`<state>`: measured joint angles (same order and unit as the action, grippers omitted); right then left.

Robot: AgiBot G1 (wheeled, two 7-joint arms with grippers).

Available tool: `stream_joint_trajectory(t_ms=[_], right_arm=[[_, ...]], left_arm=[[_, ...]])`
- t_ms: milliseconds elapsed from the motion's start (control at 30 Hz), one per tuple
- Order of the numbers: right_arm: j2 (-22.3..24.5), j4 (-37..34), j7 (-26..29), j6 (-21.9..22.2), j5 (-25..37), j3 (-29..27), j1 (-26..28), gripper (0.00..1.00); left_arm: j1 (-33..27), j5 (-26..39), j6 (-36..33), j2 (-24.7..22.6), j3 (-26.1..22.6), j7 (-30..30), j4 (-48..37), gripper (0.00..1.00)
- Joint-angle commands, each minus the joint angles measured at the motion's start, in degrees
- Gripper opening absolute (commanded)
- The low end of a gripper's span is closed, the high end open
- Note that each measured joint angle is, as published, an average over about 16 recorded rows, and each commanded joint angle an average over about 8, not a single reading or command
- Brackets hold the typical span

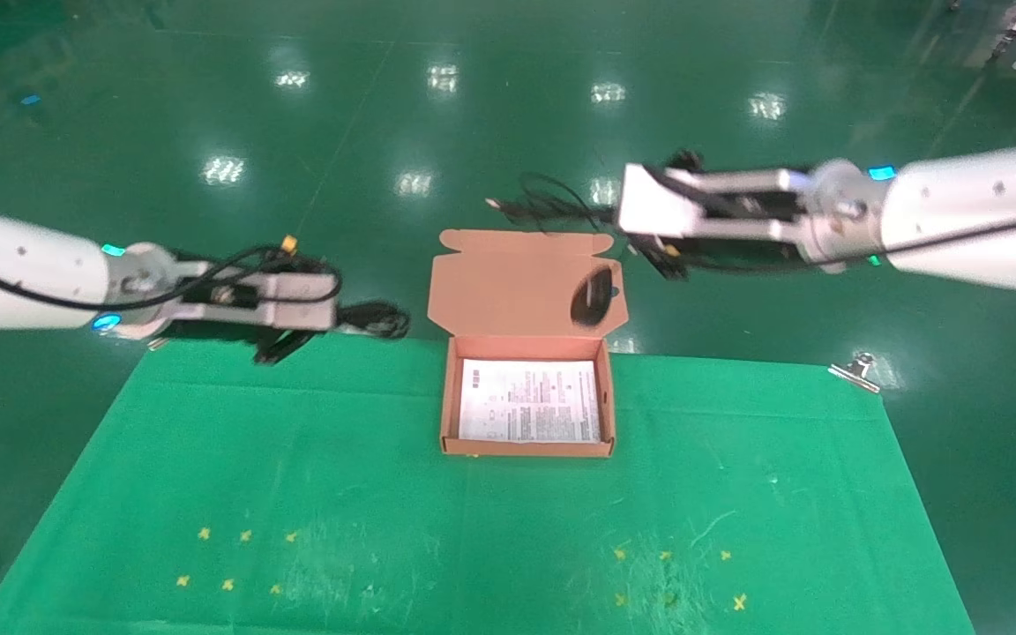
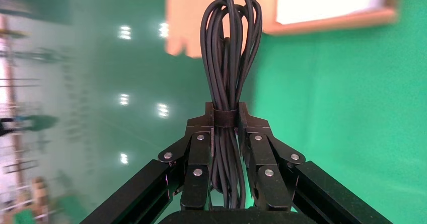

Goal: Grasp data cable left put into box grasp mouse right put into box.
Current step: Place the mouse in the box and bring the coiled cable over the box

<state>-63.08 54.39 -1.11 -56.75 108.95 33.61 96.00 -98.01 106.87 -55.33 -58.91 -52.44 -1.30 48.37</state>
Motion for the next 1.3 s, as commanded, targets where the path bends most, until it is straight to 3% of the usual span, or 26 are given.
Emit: stream_joint_trajectory(t_ms=[33,367,667,967,1300], right_arm=[[-1.56,-1.30,-1.07,0.63,-0.67,-0.20,1.25,0.00],[-7.12,-10.37,-5.83,3.79,-2.51,-1.06,6.30,0.00],[-8.89,-14.30,-8.30,4.31,-3.53,-1.41,8.35,0.00],[-10.00,-16.74,-8.61,4.88,-2.97,-0.74,7.04,0.00],[-12.89,-20.89,-9.52,5.89,-2.25,0.78,4.29,0.00]], left_arm=[[-0.19,0.49,1.18,-0.18,0.23,0.96,1.22,0.00],[-2.32,1.15,4.70,-2.01,1.41,2.36,1.90,0.00],[-3.52,-1.54,5.43,-2.22,3.18,2.20,2.38,0.00],[-1.54,-0.29,4.45,-1.42,1.93,2.57,3.26,0.00],[1.21,6.45,2.68,1.65,-0.62,10.44,5.93,0.00]])
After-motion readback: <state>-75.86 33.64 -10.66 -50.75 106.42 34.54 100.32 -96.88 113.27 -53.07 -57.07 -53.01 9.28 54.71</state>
